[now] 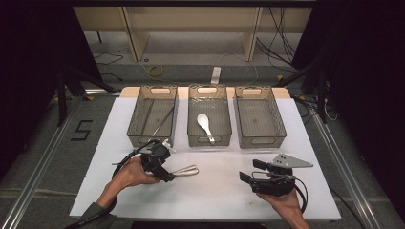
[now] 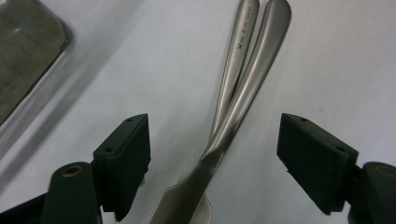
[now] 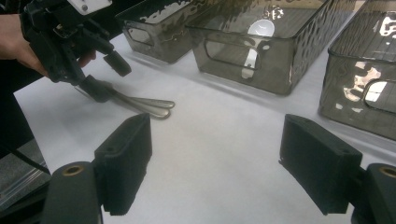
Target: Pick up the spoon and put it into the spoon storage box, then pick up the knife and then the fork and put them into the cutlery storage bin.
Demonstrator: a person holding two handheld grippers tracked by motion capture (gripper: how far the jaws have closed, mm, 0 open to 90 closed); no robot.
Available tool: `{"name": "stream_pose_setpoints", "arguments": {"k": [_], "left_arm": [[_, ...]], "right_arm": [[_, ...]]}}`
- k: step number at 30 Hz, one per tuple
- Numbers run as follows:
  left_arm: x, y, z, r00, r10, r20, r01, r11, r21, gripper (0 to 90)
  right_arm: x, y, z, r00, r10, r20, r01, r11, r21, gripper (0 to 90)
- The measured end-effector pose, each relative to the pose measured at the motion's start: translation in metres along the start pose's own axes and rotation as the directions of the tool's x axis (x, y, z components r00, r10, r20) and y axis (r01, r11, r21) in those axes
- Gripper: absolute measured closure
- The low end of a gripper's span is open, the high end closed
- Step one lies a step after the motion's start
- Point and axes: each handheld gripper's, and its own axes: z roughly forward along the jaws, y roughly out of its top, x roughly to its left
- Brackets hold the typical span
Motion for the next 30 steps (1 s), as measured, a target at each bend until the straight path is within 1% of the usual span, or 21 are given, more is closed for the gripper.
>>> {"name": "stream_pose_setpoints", "arguments": {"k": [9, 13, 15, 16, 18, 22, 23, 24, 30], "left_arm": [[-0.003, -0.001, 0.006, 0.9994, 0.034, 0.001, -0.034, 0.9994, 0.008, 29.3], [-0.003, -0.001, 0.009, 0.9995, 0.032, -0.003, -0.032, 0.9994, 0.011, 31.4], [-0.002, -0.002, 0.011, 0.9994, 0.035, -0.003, -0.035, 0.9991, 0.022, 32.4], [-0.001, -0.003, 0.01, 0.999, 0.044, -0.003, -0.043, 0.9986, 0.032, 32.7], [0.0, -0.004, 0.011, 0.9993, 0.036, -0.008, -0.035, 0.9989, 0.031, 33.5], [0.0, -0.004, 0.012, 0.9992, 0.038, -0.008, -0.038, 0.9986, 0.036, 35.0], [0.0, -0.004, 0.013, 0.9995, 0.031, -0.007, -0.031, 0.999, 0.031, 35.7], [0.0, -0.003, 0.014, 0.9992, 0.038, -0.006, -0.038, 0.9986, 0.038, 36.6], [0.001, -0.004, 0.015, 0.9989, 0.047, -0.009, -0.046, 0.9975, 0.054, 41.6]], "right_arm": [[0.003, -0.001, -0.001, 1.0, -0.003, 0.0, 0.003, 1.0, 0.009, 26.2], [0.002, -0.001, -0.001, 1.0, 0.0, 0.004, 0.0, 1.0, 0.007, 26.3], [0.002, -0.001, -0.001, 1.0, 0.002, 0.002, -0.002, 1.0, 0.007, 26.3], [0.002, -0.001, -0.001, 1.0, 0.001, 0.002, -0.001, 1.0, 0.008, 26.3], [0.002, 0.0, 0.0, 1.0, -0.002, -0.003, 0.002, 1.0, 0.009, 26.3], [0.004, 0.0, 0.001, 0.9999, -0.012, -0.004, 0.012, 1.0, 0.016, 26.3], [0.004, 0.0, 0.0, 0.9999, -0.014, -0.004, 0.014, 1.0, 0.016, 26.3], [0.004, 0.0, 0.0, 0.9999, -0.014, -0.005, 0.014, 1.0, 0.014, 26.4], [0.003, 0.001, 0.001, 0.9999, -0.015, -0.006, 0.015, 1.0, 0.015, 26.4]]}}
